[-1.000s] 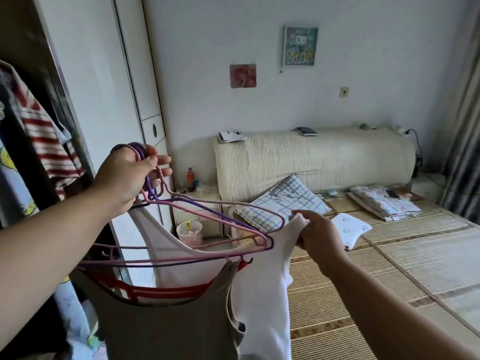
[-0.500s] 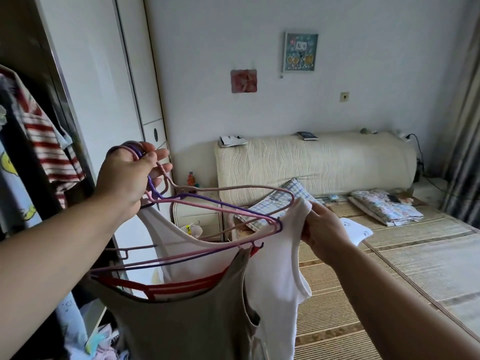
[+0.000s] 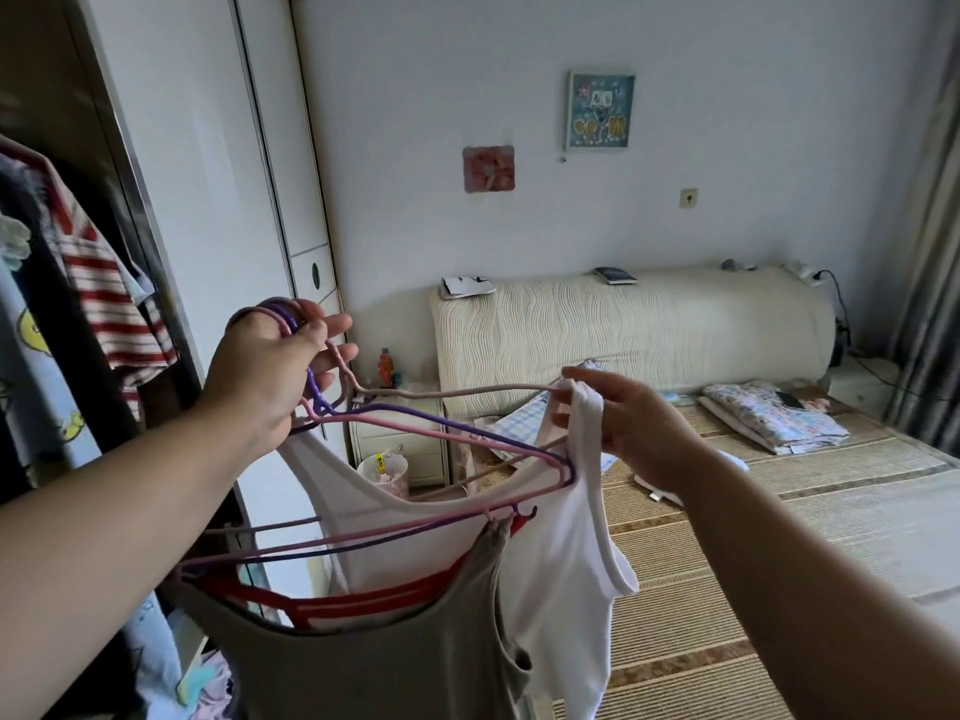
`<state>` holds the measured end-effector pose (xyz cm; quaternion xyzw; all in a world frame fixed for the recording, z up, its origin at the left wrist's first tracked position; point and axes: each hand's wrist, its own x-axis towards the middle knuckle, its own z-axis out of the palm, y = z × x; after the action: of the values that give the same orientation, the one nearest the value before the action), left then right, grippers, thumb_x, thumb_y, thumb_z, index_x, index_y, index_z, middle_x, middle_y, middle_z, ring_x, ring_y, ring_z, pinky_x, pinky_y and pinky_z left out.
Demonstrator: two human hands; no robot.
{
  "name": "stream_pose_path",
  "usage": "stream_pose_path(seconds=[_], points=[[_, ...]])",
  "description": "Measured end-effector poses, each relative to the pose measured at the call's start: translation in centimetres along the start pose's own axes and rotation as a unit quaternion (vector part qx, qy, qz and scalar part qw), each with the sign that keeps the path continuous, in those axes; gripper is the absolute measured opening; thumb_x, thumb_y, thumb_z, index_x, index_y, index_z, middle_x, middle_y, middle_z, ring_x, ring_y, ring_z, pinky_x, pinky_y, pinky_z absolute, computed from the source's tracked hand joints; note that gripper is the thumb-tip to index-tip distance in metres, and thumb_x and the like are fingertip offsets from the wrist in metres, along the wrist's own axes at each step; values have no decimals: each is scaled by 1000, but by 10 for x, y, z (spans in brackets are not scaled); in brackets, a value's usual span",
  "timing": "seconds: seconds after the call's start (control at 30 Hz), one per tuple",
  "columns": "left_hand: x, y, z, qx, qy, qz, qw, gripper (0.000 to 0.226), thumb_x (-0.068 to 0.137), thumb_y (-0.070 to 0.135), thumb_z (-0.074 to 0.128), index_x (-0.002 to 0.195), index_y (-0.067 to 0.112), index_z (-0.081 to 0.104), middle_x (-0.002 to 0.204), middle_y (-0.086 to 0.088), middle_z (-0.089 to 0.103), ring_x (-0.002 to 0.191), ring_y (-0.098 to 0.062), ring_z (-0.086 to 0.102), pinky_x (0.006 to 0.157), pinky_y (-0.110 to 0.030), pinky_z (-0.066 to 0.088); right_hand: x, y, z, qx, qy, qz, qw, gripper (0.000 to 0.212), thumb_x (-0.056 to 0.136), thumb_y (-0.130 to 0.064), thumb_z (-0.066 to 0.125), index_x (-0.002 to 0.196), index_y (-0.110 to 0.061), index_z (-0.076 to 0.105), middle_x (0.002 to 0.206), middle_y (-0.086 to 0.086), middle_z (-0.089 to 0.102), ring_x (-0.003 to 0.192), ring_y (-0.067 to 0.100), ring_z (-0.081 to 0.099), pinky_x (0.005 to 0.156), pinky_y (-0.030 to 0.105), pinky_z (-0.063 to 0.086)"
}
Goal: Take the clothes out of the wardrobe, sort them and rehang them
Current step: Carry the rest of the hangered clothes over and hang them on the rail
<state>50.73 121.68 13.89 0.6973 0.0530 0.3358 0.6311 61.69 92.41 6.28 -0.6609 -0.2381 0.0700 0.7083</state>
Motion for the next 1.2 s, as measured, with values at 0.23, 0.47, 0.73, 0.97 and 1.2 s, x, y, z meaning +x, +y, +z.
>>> stream_pose_path(seconds=[0.23,0.47,0.73,0.97,1.2], points=[[-11,0,4,8,-48,-26,998,27,99,5,41,81,24,49,91,7,73,70,-11,71,47,-13,47,4,-38,1,-194,-115,10,974,34,85,8,60,106,-18,65,84,-8,73,67,4,61,60,25,49],[-23,8,-6,6,-81,-57,995,25,98,4,41,86,23,51,98,10,72,78,-12,72,61,-26,44,-5,-37,3,-95,-141,68,983,37,88,7,48,98,-21,70,90,2,69,69,12,58,61,25,48],[-42,15,-15,25,-144,-78,986,30,96,-1,41,93,24,56,108,9,71,89,-16,71,61,-27,43,-13,-28,22,-251,-134,12,959,33,88,0,59,114,-20,66,68,-12,59,74,21,48,67,34,43],[-55,21,-8,32,-136,-77,987,30,96,-1,42,101,24,57,105,14,70,87,-10,71,61,-26,46,-21,-29,61,-146,-224,39,963,47,89,12,48,133,-5,50,111,7,68,103,23,65,98,36,45],[-62,24,0,11,-112,-79,990,30,97,-3,39,99,21,56,113,6,63,91,-16,68,62,-28,45,-17,-30,102,-319,-227,-83,916,49,85,1,62,131,-13,55,110,-2,67,93,-1,53,81,3,34]])
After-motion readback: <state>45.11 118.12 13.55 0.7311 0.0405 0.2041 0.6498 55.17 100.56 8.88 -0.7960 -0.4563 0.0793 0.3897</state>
